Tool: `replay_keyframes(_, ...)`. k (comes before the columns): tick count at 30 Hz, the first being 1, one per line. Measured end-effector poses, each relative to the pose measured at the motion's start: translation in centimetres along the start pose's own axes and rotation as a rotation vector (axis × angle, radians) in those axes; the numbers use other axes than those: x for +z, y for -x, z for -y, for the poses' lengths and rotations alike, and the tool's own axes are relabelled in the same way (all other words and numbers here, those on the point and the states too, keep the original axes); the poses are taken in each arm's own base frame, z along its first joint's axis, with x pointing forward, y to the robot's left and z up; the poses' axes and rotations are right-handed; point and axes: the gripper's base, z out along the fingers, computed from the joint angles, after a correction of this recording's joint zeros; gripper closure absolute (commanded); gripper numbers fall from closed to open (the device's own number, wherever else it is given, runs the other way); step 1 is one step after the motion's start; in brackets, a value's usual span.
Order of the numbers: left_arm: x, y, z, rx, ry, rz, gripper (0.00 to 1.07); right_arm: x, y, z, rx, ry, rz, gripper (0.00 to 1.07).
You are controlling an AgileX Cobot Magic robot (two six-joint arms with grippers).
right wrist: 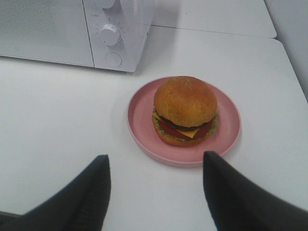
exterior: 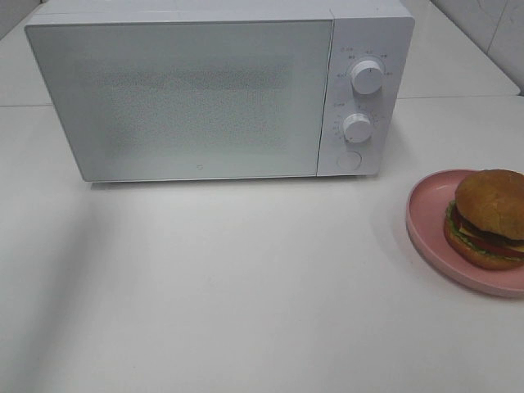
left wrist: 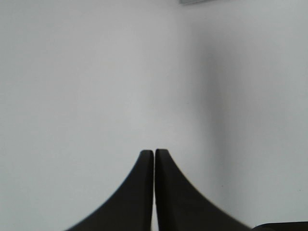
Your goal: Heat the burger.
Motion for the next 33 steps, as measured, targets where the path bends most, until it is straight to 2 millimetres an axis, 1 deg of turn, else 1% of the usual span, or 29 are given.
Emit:
replay_keyframes(1,0.0,0.0,0.0,0.000,0.000,0.000,1.06,0.0,0.0,0.0,0.000,0.000,0.000,0.55)
replay_keyframes(2,-0.4,-1.0,-1.5,-0.050,0.013,0.002,1.06,0.0,0.0,0.0,0.000,0.000,0.000,0.55)
replay_keyframes(3,-0.6,-1.7,-2.2,-0.073,0.019,0.005,1.06,0.0,0.0,0.0,0.000,0.000,0.000,0.55)
replay_keyframes(4,-0.6,-1.7,-2.2,-0.073,0.019,0.005,1.06,0.0,0.0,0.0,0.000,0.000,0.000,0.55)
replay_keyframes(5,-1.1,-3.0,-3.2,-0.108,0.028,0.009,1.06,0.0,0.0,0.0,0.000,0.000,0.000,0.55)
replay_keyframes(7,-1.5,-3.6,-3.4,-0.119,0.030,0.017,1.06,0.0,0.0,0.0,0.000,0.000,0.000,0.55)
replay_keyframes(8,-2.3,-5.1,-3.8,-0.136,0.034,0.037,1.06,0.0,0.0,0.0,0.000,0.000,0.000,0.55)
replay_keyframes(9,-2.8,-5.8,-3.8,-0.139,0.034,0.053,1.06,0.0,0.0,0.0,0.000,0.000,0.000,0.55)
replay_keyframes(10,-2.8,-5.8,-3.8,-0.139,0.034,0.053,1.06,0.0,0.0,0.0,0.000,0.000,0.000,0.55)
replay_keyframes(11,-3.6,-7.2,-3.8,-0.148,0.023,0.078,1.06,0.0,0.0,0.0,0.000,0.000,0.000,0.55)
replay_keyframes(12,-4.0,-8.0,-3.7,-0.154,0.012,0.092,1.06,0.0,0.0,0.0,0.000,0.000,0.000,0.55)
replay_keyframes(13,-4.0,-8.0,-3.7,-0.154,0.012,0.092,1.06,0.0,0.0,0.0,0.000,0.000,0.000,0.55)
replay_keyframes(14,-4.6,-9.5,-3.4,-0.166,-0.018,0.114,1.06,0.0,0.0,0.0,0.000,0.000,0.000,0.55)
replay_keyframes(15,-4.9,-10.3,-3.2,-0.174,-0.037,0.132,1.06,0.0,0.0,0.0,0.000,0.000,0.000,0.55)
replay_keyframes(16,-4.9,-10.3,-3.2,-0.174,-0.037,0.132,1.06,0.0,0.0,0.0,0.000,0.000,0.000,0.55)
replay_keyframes(18,-6.1,-12.3,-2.7,-0.194,-0.096,0.191,1.06,0.0,0.0,0.0,0.000,0.000,0.000,0.55)
replay_keyframes(19,-6.1,-12.3,-2.7,-0.194,-0.096,0.191,1.06,0.0,0.0,0.0,0.000,0.000,0.000,0.55)
replay_keyframes(20,-6.9,-13.6,-2.4,-0.197,-0.127,0.248,1.06,0.0,0.0,0.0,0.000,0.000,0.000,0.55)
replay_keyframes(22,-7.1,-14.2,-2.3,-0.194,-0.137,0.270,1.06,0.0,0.0,0.0,0.000,0.000,0.000,0.55)
replay_keyframes(23,-7.7,-15.6,-2.1,-0.180,-0.157,0.317,1.06,0.0,0.0,0.0,0.000,0.000,0.000,0.55)
replay_keyframes(25,-7.9,-16.3,-2.0,-0.173,-0.163,0.333,1.06,0.0,0.0,0.0,0.000,0.000,0.000,0.55)
replay_keyframes(26,-8.4,-17.9,-1.9,-0.154,-0.163,0.384,1.06,0.0,0.0,0.0,0.000,0.000,0.000,0.55)
replay_keyframes(27,-8.4,-17.9,-1.9,-0.154,-0.163,0.384,1.06,0.0,0.0,0.0,0.000,0.000,0.000,0.55)
replay_keyframes(28,-8.6,-19.6,-1.8,-0.130,-0.158,0.432,1.06,0.0,0.0,0.0,0.000,0.000,0.000,0.55)
replay_keyframes(29,-8.4,-20.3,-1.7,-0.117,-0.155,0.445,1.06,0.0,0.0,0.0,0.000,0.000,0.000,0.55)
replay_keyframes(30,-8.4,-20.3,-1.7,-0.117,-0.155,0.445,1.06,0.0,0.0,0.0,0.000,0.000,0.000,0.55)
replay_keyframes(31,-8.2,-21.8,-1.6,-0.097,-0.148,0.479,1.06,0.0,0.0,0.0,0.000,0.000,0.000,0.55)
replay_keyframes(32,-8.0,-22.6,-1.5,-0.087,-0.145,0.494,1.06,0.0,0.0,0.0,0.000,0.000,0.000,0.55)
replay_keyframes(33,-8.0,-22.6,-1.5,-0.087,-0.145,0.494,1.06,0.0,0.0,0.0,0.000,0.000,0.000,0.55)
